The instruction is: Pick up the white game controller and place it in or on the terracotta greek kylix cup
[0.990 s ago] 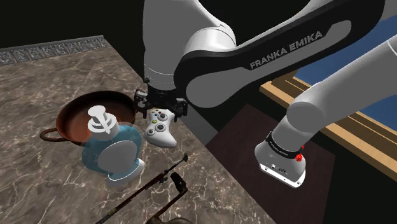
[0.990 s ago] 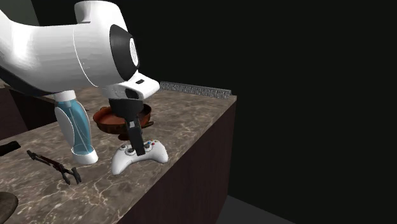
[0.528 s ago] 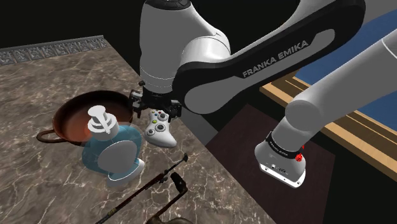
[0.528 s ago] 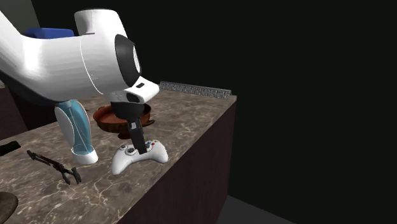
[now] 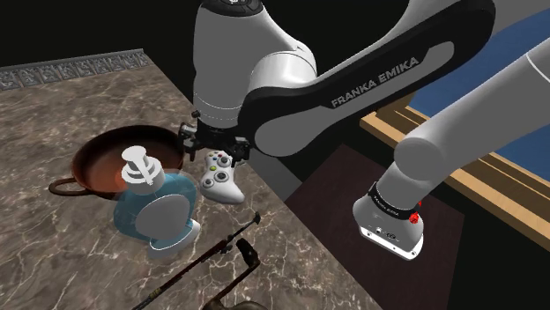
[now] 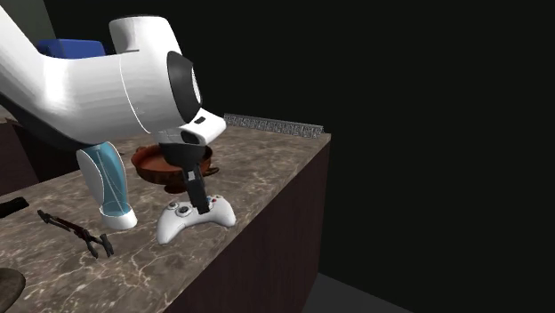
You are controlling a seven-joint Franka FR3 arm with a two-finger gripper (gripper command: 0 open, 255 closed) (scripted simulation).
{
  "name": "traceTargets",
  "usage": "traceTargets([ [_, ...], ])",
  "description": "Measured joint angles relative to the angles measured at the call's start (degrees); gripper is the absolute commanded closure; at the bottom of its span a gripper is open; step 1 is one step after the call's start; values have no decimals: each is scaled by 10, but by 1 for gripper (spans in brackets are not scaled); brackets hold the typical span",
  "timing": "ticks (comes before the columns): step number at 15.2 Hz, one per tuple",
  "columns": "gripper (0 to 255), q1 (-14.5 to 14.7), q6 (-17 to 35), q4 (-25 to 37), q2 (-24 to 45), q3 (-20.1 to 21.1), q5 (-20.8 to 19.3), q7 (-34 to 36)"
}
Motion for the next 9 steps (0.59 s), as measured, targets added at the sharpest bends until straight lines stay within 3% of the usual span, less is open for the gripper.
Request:
traceTargets([
  [3,255,-18,-1,14,-1,18,-20,19],
  [6,255,-44,38,23,16,34,-45,34],
  [8,255,5,73,5,4,-3,0,2],
  [9,255,27,33,-5,-6,-26,22,-18],
])
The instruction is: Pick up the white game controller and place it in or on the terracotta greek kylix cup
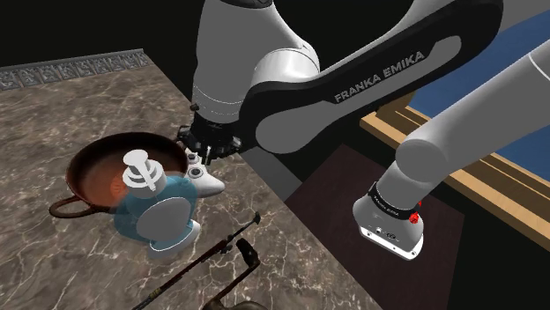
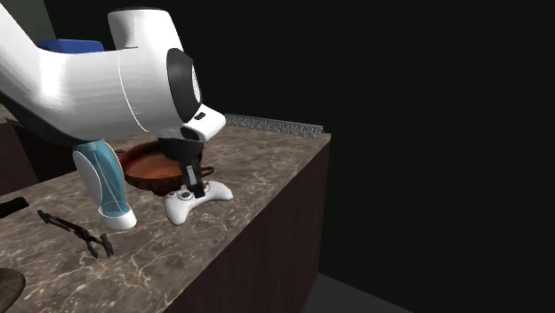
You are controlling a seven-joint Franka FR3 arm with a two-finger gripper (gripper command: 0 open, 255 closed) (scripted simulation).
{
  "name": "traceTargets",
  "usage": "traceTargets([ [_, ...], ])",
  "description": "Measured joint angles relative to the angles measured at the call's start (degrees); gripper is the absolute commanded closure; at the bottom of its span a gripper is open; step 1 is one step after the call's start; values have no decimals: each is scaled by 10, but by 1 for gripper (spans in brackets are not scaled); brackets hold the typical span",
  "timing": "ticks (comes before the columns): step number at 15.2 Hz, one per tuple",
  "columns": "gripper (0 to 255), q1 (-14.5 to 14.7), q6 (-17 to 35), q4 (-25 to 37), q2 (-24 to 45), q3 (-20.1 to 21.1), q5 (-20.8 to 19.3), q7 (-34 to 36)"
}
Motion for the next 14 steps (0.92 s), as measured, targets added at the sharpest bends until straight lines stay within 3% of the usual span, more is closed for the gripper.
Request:
traceTargets([
  [2,255,11,-58,0,-4,-6,9,-3],
  [3,0,11,-59,0,-4,-6,9,-3],
  [5,0,9,-58,8,7,-8,0,-22],
  [9,0,-4,-77,90,106,-2,-82,-147],
  [14,0,-11,-53,108,181,7,-167,-134],
])
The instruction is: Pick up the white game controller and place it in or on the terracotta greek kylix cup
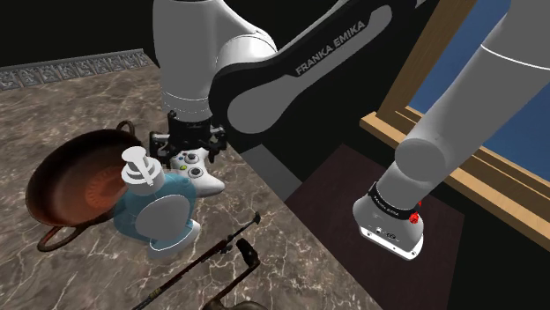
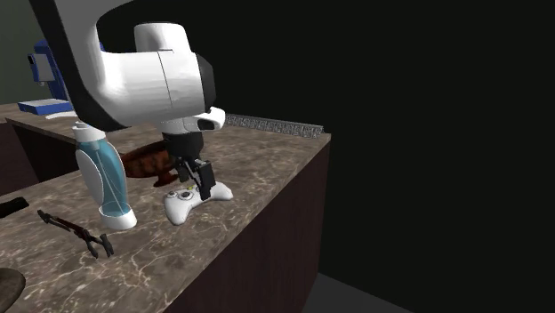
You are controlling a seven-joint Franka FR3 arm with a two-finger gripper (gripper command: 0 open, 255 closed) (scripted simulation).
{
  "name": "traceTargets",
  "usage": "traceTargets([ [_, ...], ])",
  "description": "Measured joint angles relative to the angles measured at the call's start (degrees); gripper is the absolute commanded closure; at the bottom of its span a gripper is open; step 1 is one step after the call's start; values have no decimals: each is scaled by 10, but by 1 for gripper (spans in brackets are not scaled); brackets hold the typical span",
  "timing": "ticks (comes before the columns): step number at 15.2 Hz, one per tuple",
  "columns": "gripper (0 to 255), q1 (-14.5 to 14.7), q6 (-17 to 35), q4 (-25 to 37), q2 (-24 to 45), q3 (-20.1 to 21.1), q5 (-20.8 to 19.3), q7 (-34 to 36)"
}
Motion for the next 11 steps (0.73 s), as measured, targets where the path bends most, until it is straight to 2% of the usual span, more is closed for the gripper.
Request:
traceTargets([
  [3,0,5,15,-3,28,-4,-38,25],
  [9,0,6,20,-5,34,-6,-46,30],
  [10,255,6,20,-5,34,-6,-46,30],
  [11,255,6,20,-5,34,-5,-46,30],
])
